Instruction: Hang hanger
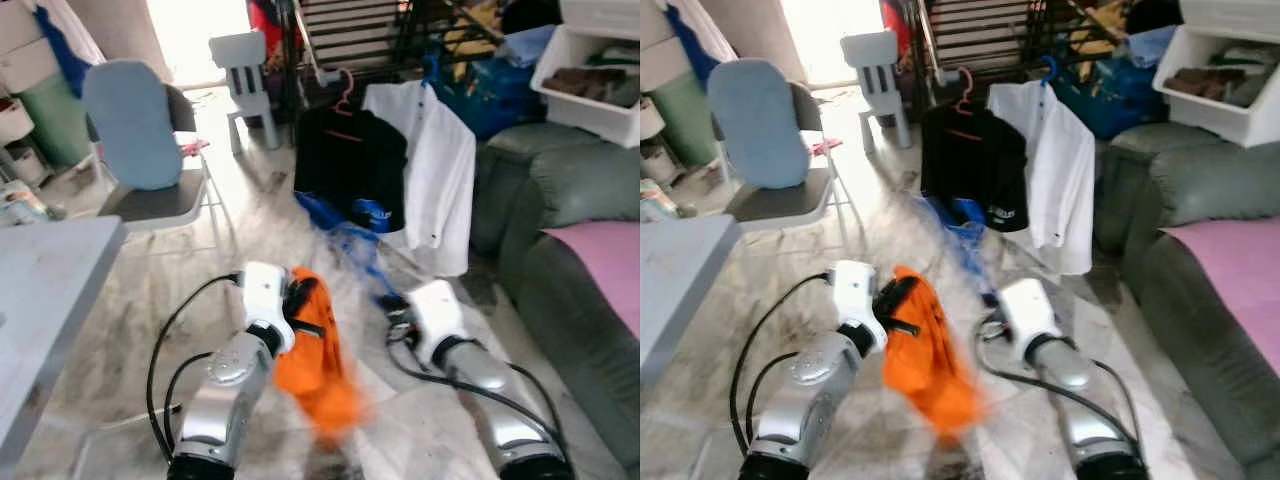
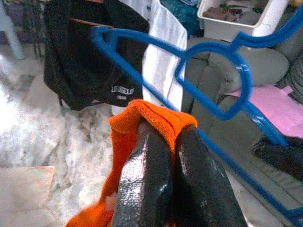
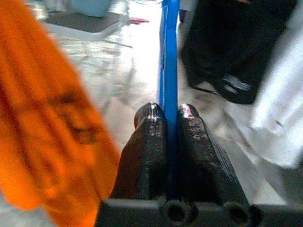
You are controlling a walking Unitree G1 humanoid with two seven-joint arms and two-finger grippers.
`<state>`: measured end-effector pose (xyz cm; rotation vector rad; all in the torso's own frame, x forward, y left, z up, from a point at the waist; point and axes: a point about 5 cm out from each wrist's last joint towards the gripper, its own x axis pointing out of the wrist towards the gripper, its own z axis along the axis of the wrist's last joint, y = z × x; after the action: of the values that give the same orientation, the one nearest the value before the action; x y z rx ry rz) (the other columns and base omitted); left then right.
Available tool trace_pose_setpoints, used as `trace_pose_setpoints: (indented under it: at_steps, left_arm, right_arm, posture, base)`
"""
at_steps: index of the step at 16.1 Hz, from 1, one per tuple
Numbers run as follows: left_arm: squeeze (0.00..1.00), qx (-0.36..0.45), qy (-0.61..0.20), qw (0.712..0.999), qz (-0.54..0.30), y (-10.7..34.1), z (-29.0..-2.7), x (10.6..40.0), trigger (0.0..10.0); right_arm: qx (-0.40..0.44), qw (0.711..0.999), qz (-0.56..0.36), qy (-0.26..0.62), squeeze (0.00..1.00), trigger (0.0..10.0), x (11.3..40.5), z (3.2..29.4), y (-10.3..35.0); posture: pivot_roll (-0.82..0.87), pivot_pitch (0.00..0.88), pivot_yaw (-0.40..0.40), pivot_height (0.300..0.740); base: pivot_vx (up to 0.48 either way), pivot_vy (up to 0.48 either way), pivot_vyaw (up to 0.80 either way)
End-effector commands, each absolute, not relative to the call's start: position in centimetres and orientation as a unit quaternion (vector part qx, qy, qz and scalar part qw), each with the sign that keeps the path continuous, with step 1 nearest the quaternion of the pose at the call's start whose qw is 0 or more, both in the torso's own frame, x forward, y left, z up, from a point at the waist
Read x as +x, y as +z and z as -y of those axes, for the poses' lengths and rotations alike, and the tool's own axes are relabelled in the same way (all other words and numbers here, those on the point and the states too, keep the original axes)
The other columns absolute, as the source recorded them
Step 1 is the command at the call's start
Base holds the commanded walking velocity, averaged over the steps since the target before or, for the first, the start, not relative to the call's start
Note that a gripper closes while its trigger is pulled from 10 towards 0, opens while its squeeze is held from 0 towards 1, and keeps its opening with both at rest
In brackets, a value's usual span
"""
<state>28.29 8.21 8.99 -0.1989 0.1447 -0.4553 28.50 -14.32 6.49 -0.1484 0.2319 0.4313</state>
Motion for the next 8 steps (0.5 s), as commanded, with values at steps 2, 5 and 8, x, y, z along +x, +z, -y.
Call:
trace_pose_setpoints:
  at_steps: [2, 5, 8]
  left_arm:
    - [0.00, -0.091, -0.215, 0.970, -0.064, 9.3, -8.9, 28.6, 10.0]
    - [0.00, -0.075, -0.251, 0.962, -0.073, 9.2, -8.3, 28.3, 10.0]
    - [0.00, 0.047, -0.351, 0.933, -0.059, 10.0, -8.7, 29.0, 10.0]
  right_arm:
    - [-0.069, 0.965, -0.097, 0.232, 0.00, 10.0, 28.8, 12.8, 7.1]
    - [-0.070, 0.965, -0.097, 0.234, 0.00, 10.0, 28.9, 12.8, 7.2]
    - [-0.100, 0.962, -0.098, 0.235, 0.00, 10.0, 29.5, 14.1, 7.8]
  posture:
    - [-0.17, 0.000, 0.051, 0.740]
    - [-0.17, 0.000, 0.051, 0.740]
    - [-0.16, 0.000, 0.056, 0.740]
  base:
    - [0.000, 0.000, 0.00]
    - [0.000, 0.000, 0.00]
    - [0.000, 0.000, 0.00]
